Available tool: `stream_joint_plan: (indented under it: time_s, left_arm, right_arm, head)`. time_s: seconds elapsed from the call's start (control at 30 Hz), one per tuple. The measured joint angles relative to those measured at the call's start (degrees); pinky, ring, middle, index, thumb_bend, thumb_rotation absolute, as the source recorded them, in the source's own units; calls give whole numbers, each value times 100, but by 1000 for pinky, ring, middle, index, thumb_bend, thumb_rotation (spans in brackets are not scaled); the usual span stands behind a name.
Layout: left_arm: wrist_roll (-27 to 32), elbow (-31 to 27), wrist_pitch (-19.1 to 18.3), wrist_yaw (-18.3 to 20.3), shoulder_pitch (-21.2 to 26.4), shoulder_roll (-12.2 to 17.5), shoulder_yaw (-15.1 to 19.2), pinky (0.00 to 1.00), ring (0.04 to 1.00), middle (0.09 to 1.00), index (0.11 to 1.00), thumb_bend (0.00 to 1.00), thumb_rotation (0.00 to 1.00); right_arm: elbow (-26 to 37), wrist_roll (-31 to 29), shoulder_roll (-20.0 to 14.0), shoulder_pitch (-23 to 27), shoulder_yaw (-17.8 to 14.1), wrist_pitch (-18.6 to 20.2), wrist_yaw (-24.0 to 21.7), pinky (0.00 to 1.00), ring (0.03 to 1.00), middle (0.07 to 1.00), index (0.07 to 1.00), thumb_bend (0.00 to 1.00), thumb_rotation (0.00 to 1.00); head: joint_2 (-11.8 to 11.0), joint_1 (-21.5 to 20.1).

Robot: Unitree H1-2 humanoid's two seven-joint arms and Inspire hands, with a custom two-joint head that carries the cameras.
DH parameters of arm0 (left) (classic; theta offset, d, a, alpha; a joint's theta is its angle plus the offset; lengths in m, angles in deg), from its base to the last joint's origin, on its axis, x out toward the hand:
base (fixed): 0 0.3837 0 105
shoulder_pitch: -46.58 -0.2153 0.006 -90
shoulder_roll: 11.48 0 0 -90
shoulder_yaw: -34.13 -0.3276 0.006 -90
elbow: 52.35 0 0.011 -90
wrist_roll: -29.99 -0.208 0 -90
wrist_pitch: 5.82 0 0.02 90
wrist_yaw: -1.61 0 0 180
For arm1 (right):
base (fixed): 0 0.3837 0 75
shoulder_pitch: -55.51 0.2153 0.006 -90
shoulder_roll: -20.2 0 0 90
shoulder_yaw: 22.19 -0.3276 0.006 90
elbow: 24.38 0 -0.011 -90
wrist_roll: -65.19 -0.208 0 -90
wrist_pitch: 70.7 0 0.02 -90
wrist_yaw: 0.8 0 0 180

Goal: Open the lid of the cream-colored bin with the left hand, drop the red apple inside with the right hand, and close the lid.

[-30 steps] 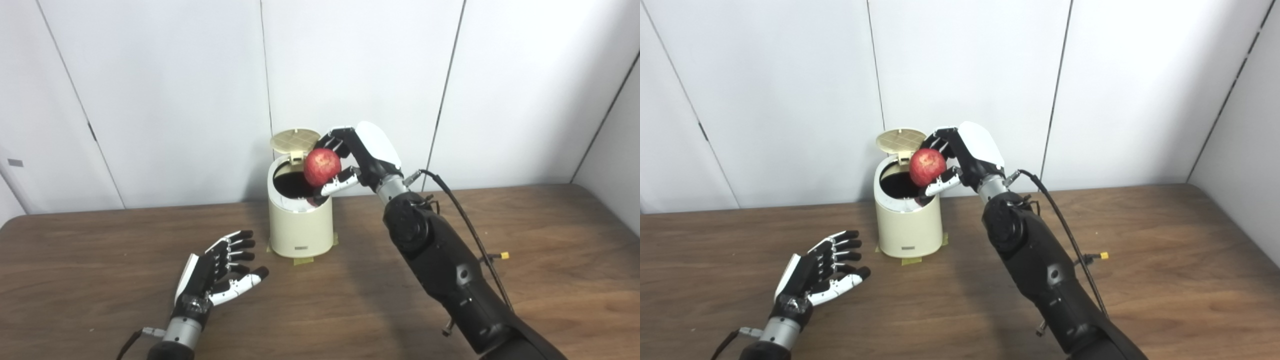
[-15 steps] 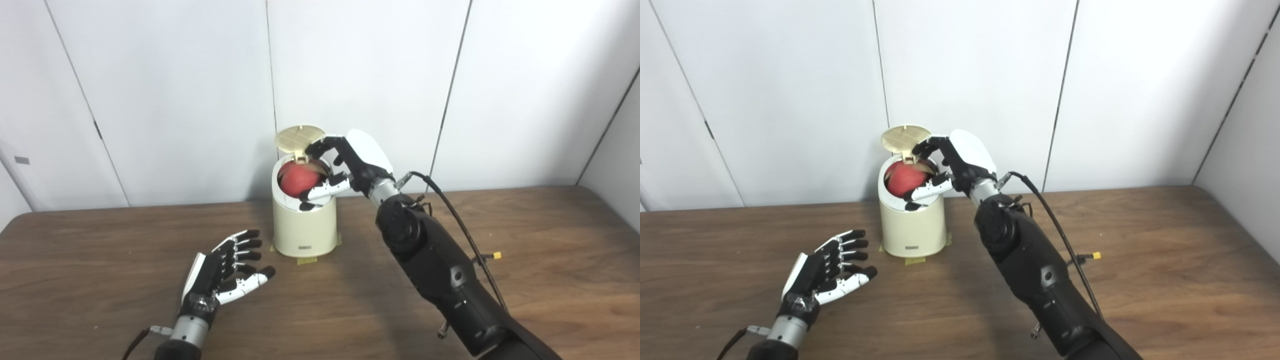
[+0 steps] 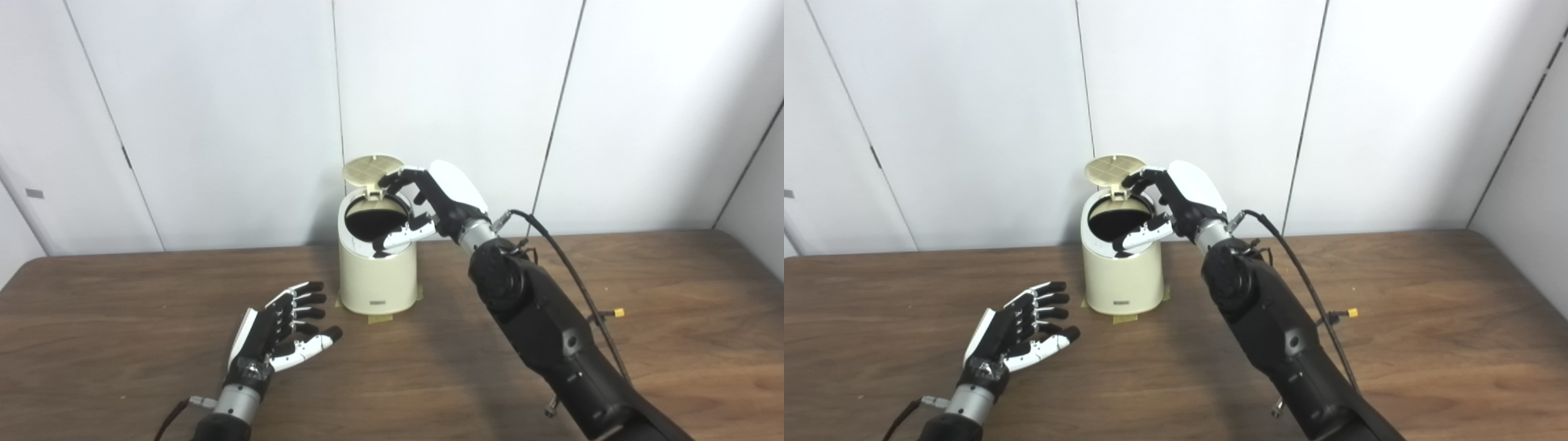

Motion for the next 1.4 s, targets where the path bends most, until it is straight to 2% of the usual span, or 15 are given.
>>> stream_joint_plan:
  time_s: [0.07,0.2,0.3,0.4,0.53,0.7,0.8,0.97,1.1,1.27,1.4]
  left_arm:
    - [0,-5,-1,0,-1,4,0,599,701,763,804,754,177]
    - [-5,-52,-15,-2,-3,2,0,602,702,766,808,752,181]
    - [-4,-90,-18,-9,-4,3,11,596,702,765,807,750,177]
    - [4,-102,-21,-9,-11,-5,12,594,705,766,806,750,175]
    - [-5,-111,-22,-28,-12,-7,11,594,710,770,807,753,189]
    - [-18,-115,-22,-56,-10,-11,11,598,717,781,812,750,198]
    - [-24,-154,-23,-77,-9,-27,16,598,725,791,815,746,196]
    - [-42,-180,-22,-118,105,-27,73,646,797,870,842,771,254]
    - [-232,-297,-48,-179,392,79,92,700,845,908,883,800,319]
    - [-412,-327,-130,-284,959,169,107,742,888,960,957,832,332]
    - [-517,-320,-170,-290,1356,192,85,763,924,985,978,860,342]
  right_arm:
    - [186,-2,-5,-152,-56,-49,101,491,642,758,784,965,263]
    - [420,-252,-23,-451,-355,-383,350,561,674,749,750,914,237]
    - [507,-540,-92,-741,-639,-760,503,508,604,706,716,903,240]
    - [547,-737,-221,-1015,-870,-1047,637,480,574,676,691,914,240]
    - [705,-1032,-349,-1367,-1090,-1393,731,479,586,702,720,906,228]
    - [860,-1451,-420,-1701,-1184,-1393,430,518,634,776,783,928,262]
    - [782,-1598,-425,-1776,-1180,-1399,242,526,650,793,793,937,251]
    - [628,-1620,-421,-1894,-1169,-1419,197,530,644,773,787,944,274]
    - [631,-1742,-399,-2064,-1171,-1421,109,529,642,758,778,936,234]
    - [627,-1832,-331,-2243,-1161,-1462,74,506,632,755,786,906,200]
    - [569,-1828,-294,-2250,-1145,-1571,81,505,635,760,791,900,186]
  head:
    - [0,0]
    - [0,0]
    - [0,18]
    - [0,26]
    - [0,44]
    - [-9,70]
    - [-9,88]
    - [-35,149]
    - [-53,202]
    - [-70,246]
    - [-97,246]
